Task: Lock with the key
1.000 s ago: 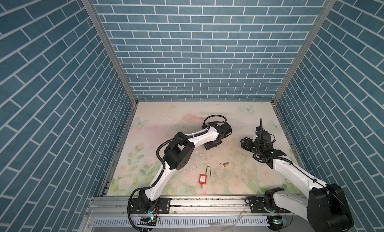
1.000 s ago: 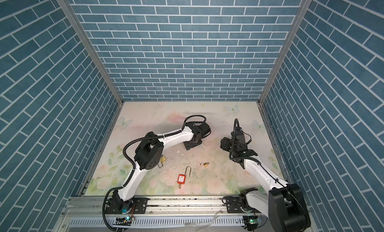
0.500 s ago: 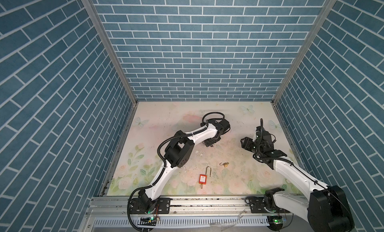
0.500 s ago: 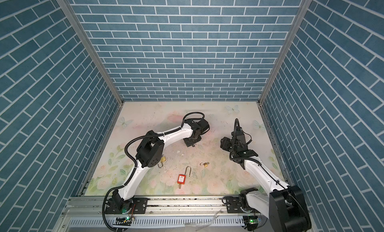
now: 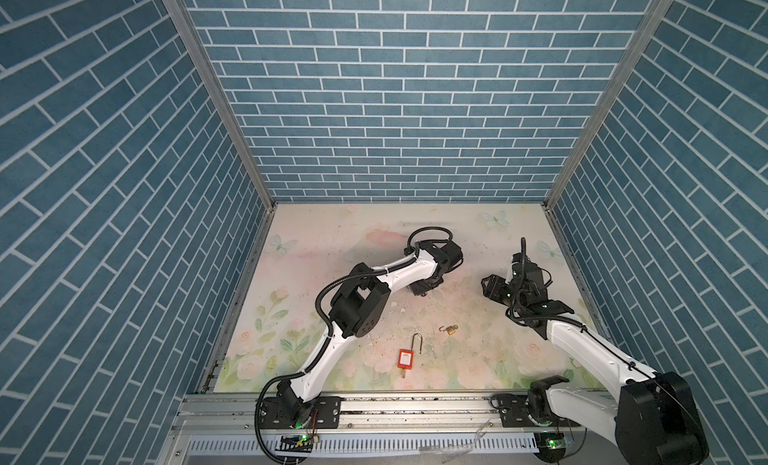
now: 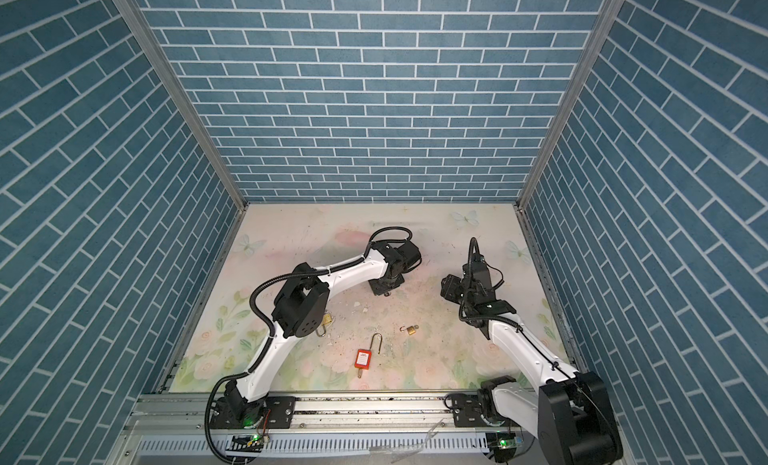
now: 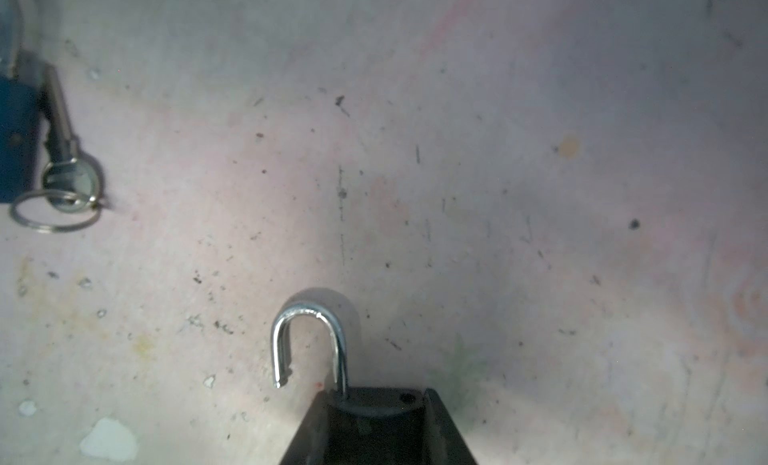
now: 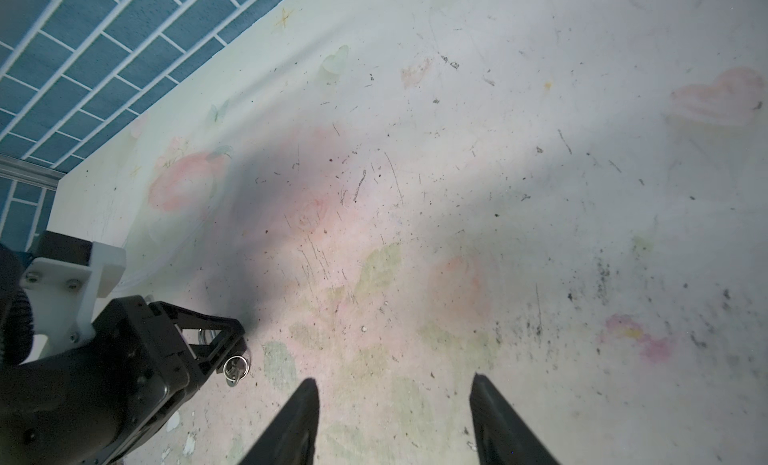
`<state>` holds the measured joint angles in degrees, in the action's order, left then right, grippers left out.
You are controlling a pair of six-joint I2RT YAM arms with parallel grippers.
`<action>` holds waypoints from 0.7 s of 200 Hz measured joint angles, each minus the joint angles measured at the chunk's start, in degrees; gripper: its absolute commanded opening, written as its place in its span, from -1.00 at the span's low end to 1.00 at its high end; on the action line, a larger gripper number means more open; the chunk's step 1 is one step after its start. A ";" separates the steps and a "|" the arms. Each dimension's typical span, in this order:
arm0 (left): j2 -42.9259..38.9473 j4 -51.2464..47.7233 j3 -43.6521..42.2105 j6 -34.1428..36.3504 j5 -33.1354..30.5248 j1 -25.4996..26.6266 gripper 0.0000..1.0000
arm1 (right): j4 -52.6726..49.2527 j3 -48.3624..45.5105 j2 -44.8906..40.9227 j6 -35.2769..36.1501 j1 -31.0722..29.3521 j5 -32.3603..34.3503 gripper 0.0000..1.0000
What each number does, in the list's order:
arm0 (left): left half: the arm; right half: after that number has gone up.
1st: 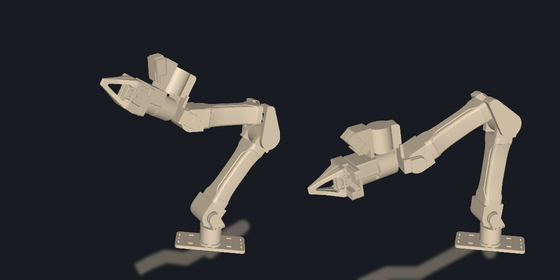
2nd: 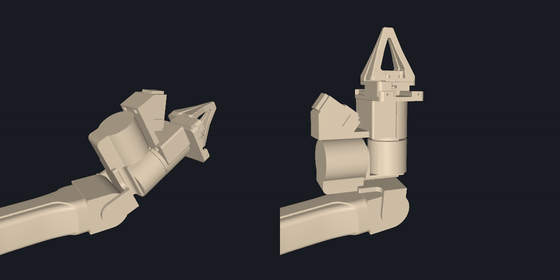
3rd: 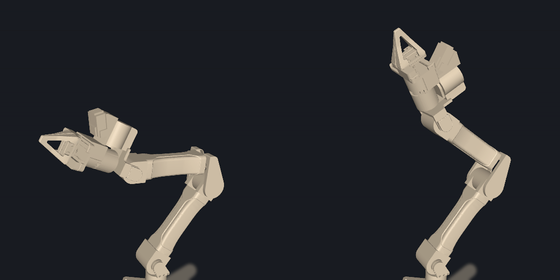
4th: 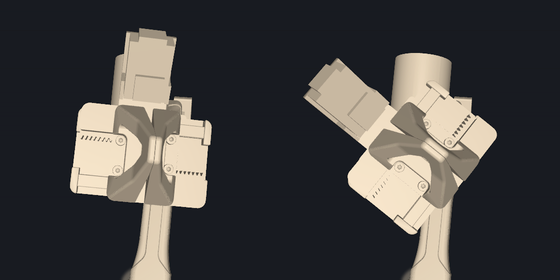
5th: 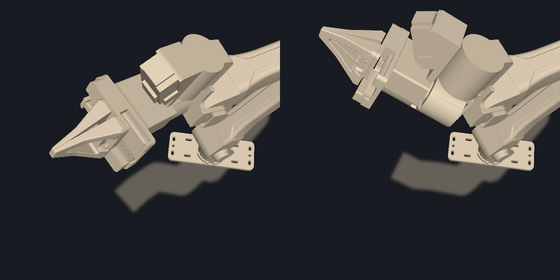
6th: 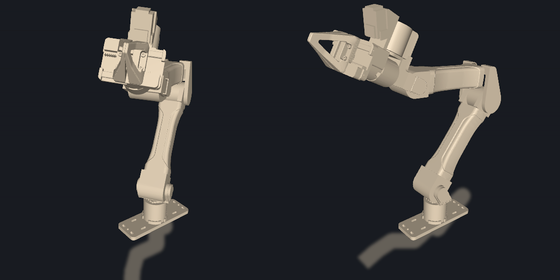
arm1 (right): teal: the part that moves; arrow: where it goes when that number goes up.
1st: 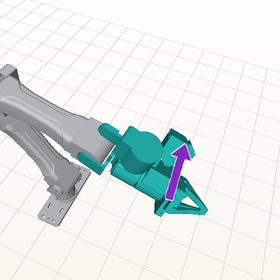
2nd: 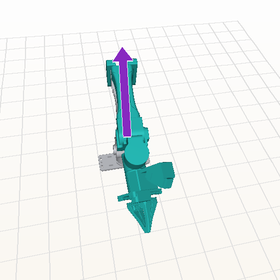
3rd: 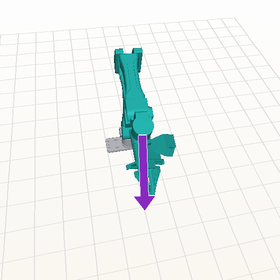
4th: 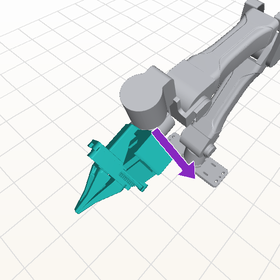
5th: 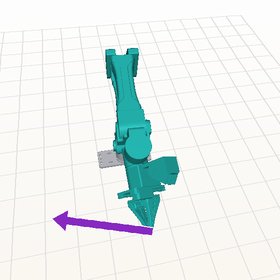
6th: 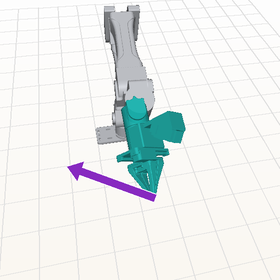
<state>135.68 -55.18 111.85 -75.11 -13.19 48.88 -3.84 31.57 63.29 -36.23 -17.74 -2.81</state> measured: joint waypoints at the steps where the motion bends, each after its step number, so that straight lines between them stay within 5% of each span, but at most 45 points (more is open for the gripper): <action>1: -0.07 0.07 -0.07 0.02 0.02 0.00 -0.77 | 0.00 0.00 -0.02 0.00 0.00 0.00 0.18; 34: -2.08 2.67 -3.15 3.04 1.01 -0.02 -0.95 | -1.05 1.84 -0.55 0.04 0.00 1.16 0.19; 67: -5.66 9.01 -8.81 13.20 1.70 -0.63 -1.00 | -3.15 8.09 -1.25 0.70 1.31 0.57 0.19; 110: -20.68 27.65 -24.44 42.62 -0.55 -1.51 -1.00 | -6.43 18.12 -2.05 2.73 6.64 -6.56 0.20; 140: -38.95 46.80 -40.17 66.99 5.97 -2.14 -1.00 | -8.09 20.50 -4.63 4.59 8.31 -13.60 0.21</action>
<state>96.73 -8.38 71.68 -8.12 -7.22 46.74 -11.92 52.07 58.65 -31.64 -9.43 -16.40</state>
